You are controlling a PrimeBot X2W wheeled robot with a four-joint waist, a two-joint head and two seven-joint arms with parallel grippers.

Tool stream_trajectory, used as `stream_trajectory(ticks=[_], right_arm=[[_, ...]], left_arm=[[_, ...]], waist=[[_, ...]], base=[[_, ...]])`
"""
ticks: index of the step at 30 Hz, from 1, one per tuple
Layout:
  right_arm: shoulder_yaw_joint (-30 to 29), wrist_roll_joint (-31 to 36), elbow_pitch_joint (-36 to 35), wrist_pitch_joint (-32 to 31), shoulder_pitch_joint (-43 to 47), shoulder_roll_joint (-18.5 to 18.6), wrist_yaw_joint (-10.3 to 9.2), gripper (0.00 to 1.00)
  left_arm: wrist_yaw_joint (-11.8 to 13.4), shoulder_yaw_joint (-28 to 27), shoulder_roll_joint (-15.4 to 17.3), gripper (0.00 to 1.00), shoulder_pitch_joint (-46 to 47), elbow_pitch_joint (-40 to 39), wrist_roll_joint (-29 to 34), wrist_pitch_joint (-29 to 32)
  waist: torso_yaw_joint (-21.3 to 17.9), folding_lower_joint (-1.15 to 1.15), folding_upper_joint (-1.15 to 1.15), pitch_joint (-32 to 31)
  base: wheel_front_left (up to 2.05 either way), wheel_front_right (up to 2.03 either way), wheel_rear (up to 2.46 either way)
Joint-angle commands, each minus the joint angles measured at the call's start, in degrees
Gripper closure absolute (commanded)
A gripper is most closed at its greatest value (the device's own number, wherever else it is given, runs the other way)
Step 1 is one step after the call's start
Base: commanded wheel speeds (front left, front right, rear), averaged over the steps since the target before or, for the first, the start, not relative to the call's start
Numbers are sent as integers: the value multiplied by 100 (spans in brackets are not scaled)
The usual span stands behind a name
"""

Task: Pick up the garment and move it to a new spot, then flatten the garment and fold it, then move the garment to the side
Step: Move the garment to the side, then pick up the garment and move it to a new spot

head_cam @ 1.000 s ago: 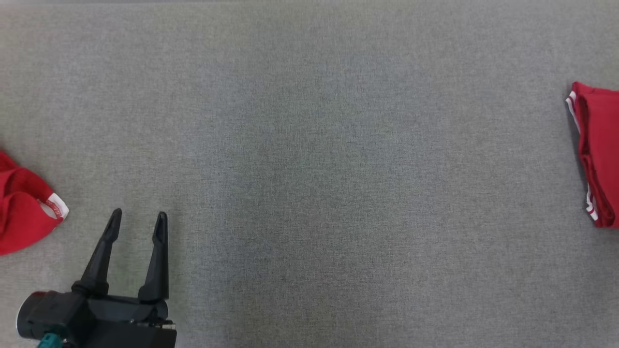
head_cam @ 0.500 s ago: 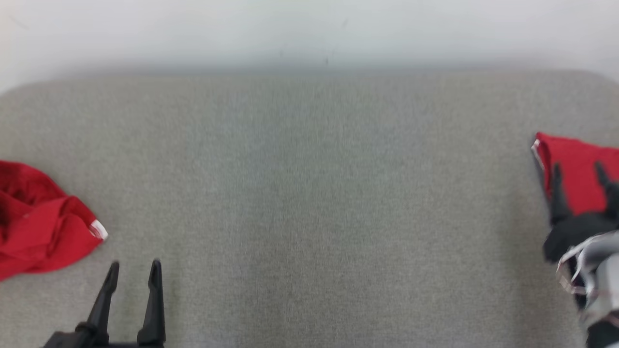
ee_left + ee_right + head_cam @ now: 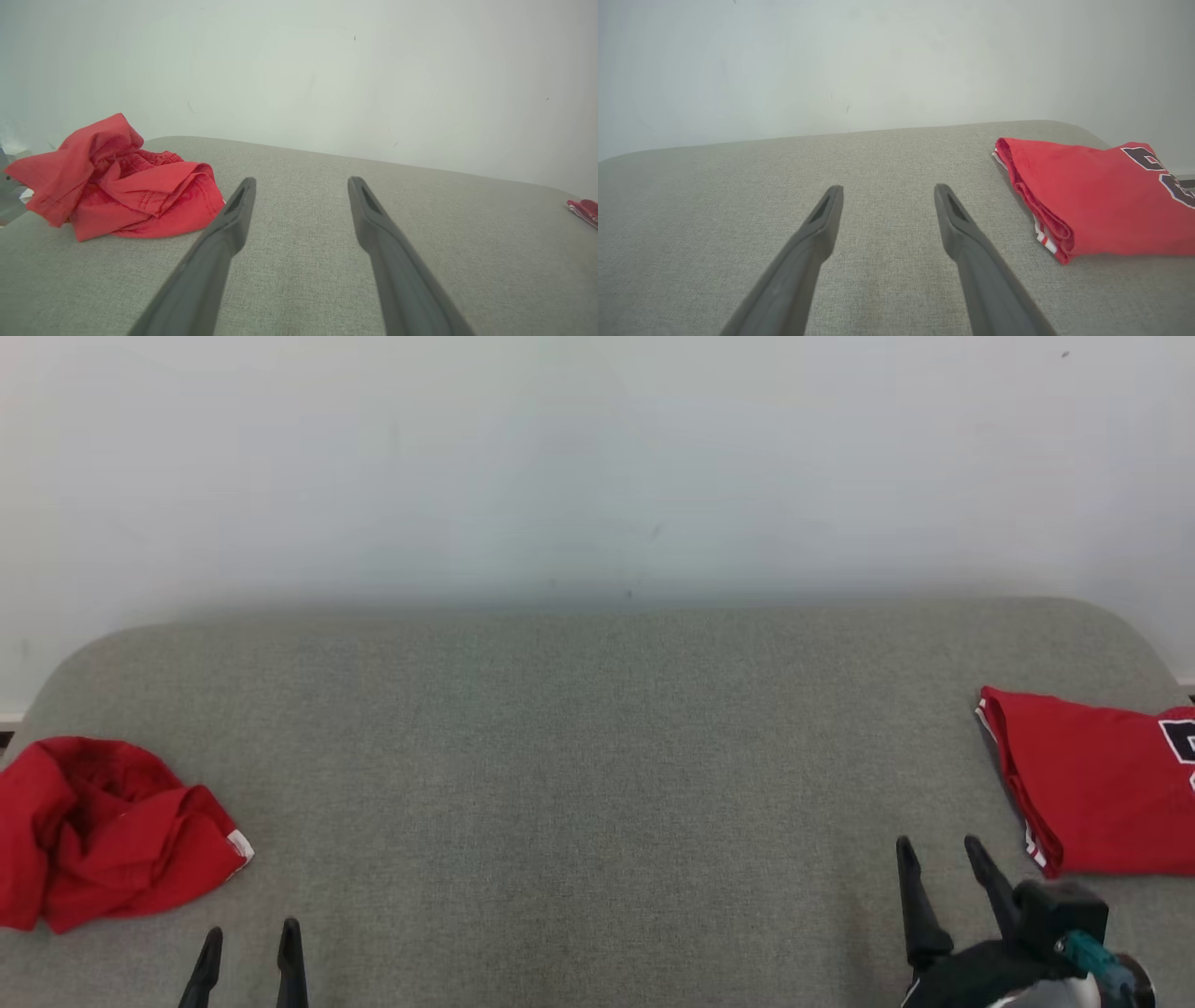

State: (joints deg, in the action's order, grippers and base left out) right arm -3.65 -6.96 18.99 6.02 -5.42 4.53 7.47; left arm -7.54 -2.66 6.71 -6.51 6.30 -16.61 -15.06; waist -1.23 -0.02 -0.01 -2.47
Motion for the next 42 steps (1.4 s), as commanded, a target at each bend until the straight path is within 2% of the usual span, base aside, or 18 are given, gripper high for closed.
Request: stream_trajectory(ticks=[1,11,32,38,42], right_arm=[[-14,30,-95,-34,164,-61,3,0],[27,-34,-274,-147,517,-171,3,0],[182,-285,-206,-79,546,-166,3,0],[171,-299,-216,-50,616,-166,3,0],[195,-330,-222,-47,670,-166,3,0]], left_arm=[[13,-29,-21,0,-87,27,63,-18],[13,83,-34,0,-170,165,106,-18],[13,176,103,0,-53,261,-35,-18],[13,191,86,0,-74,234,2,-17],[13,227,86,0,-123,219,46,-17]], waist=[[10,2,1,-104],[-43,2,1,-164],[98,2,1,-114],[307,2,1,-129],[603,2,1,-133]], base=[[0,0,0],[0,0,0],[0,0,0],[0,0,0],[0,0,0]])
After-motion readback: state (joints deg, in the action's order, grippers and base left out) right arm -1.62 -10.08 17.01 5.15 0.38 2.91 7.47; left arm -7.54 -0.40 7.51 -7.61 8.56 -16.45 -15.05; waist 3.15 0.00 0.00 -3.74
